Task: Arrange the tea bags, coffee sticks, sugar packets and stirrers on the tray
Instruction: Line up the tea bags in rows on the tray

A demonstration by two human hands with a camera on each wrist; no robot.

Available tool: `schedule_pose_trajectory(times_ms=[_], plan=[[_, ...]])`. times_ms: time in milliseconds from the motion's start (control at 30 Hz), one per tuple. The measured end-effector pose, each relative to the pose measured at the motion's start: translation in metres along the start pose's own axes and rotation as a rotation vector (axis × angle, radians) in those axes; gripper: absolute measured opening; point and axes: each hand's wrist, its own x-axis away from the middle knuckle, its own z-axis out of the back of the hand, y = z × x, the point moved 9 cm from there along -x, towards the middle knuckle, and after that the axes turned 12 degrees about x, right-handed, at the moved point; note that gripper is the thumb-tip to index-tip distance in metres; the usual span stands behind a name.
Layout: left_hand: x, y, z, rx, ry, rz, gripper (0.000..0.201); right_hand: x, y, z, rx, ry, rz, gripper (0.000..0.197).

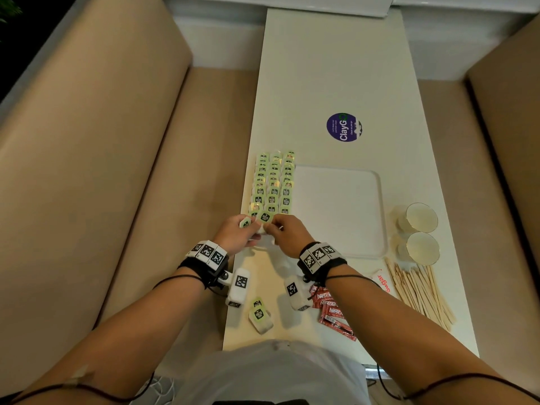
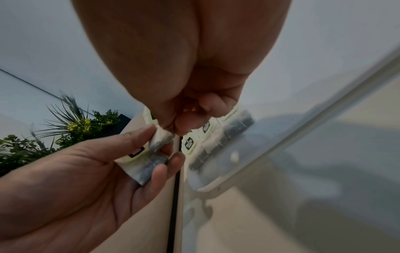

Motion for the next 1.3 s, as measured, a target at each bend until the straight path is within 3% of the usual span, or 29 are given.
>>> schedule_pose_trajectory(times_ms=[333, 433, 733, 900, 1033, 1300], plan=[[0.004, -0.007, 0.013, 0.011, 0.019, 0.000, 0.004, -0.003, 0.007, -0.005, 0.041, -0.019, -0.008, 0.026], [0.004, -0.013, 0.023, 0.027, 0.064, 0.032, 0.008, -0.009, 0.013, -0.004, 0.069, 0.002, -0.056, 0.030], [0.007, -0.019, 0.043, 0.015, 0.101, 0.079, 0.029, -0.017, 0.014, -0.034, 0.238, -0.123, -0.137, 0.031], [0.009, -0.019, 0.046, -0.025, 0.114, 0.054, 0.020, -0.018, 0.012, -0.031, 0.270, -0.073, -0.236, 0.035], [0.009, -0.020, 0.044, -0.050, 0.121, 0.059, 0.023, -0.016, 0.010, -0.026, 0.277, -0.041, -0.291, 0.028], [0.012, -0.007, 0.029, -0.200, 0.017, -0.037, 0.022, -0.005, 0.013, -0.014, 0.138, 0.035, -0.133, 0.024]])
